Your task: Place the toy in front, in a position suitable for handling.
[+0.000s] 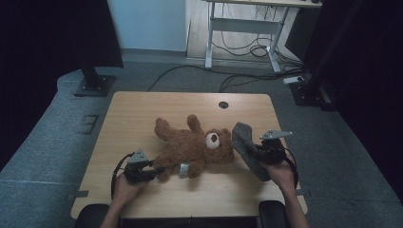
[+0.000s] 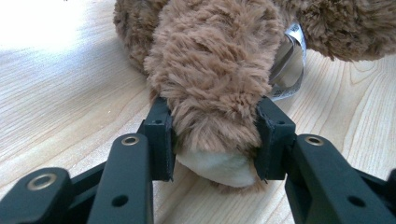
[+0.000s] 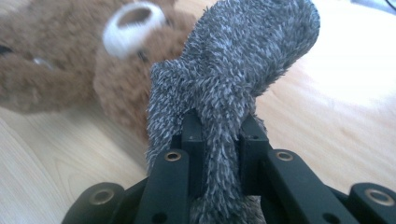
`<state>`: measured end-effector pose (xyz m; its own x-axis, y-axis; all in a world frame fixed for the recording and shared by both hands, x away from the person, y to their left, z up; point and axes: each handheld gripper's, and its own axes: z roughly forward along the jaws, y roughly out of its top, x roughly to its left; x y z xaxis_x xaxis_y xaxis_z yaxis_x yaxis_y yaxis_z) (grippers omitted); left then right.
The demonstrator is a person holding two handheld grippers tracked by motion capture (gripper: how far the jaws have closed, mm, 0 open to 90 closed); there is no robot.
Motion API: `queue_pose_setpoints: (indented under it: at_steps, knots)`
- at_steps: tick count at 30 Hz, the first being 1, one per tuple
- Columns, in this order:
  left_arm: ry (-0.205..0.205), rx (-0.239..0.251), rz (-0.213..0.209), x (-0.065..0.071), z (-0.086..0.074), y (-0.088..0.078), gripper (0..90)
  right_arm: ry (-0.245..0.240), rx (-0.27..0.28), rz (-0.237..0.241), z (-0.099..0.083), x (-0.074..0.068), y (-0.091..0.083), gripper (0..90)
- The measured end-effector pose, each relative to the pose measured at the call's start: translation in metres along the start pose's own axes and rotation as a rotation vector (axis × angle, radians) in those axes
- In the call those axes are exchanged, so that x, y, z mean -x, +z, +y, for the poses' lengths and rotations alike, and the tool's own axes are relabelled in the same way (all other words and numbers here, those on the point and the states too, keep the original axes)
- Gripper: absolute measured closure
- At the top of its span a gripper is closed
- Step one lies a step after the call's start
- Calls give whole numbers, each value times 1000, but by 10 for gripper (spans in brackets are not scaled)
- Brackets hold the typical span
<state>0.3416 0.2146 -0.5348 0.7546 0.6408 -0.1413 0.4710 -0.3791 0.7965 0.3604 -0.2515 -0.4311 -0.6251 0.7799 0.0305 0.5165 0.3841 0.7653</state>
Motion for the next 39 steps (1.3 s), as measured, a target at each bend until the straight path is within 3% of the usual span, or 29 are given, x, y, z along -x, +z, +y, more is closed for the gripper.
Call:
queue_pose_setpoints:
  at_steps: [6, 7, 9, 14, 16, 19, 23, 26, 34, 39]
  knots:
    - [3, -1, 1, 0, 0, 0, 556, -53, 30, 29, 27, -11, 7, 767]
    - [3, -1, 1, 0, 0, 0, 556, -76, 35, 37, 39, -16, 12, 767]
    - [4, -2, 1, 0, 0, 0, 556, -80, 36, 42, 42, -18, 14, 767]
    - [6, -1, 3, 0, 0, 0, 556, -125, 31, 75, 65, -34, 36, 767]
    - [6, -2, 3, 0, 0, 0, 556, -130, 30, 80, 67, -36, 39, 767]
    - [7, -2, 3, 1, 0, 0, 556, -152, 7, 100, 76, -45, 57, 766]
    - [7, -2, 4, 1, 1, 0, 557, -181, -37, 80, 75, -50, 77, 766]
    - [8, -3, 2, 1, 1, 1, 562, -176, -39, 77, 70, -49, 83, 766]
    - [10, -7, -1, 1, 0, 0, 572, -153, -39, 70, 62, -44, 79, 766]
    - [2, -9, -6, 1, 0, 0, 577, -147, -57, 6, 50, -37, 77, 766]
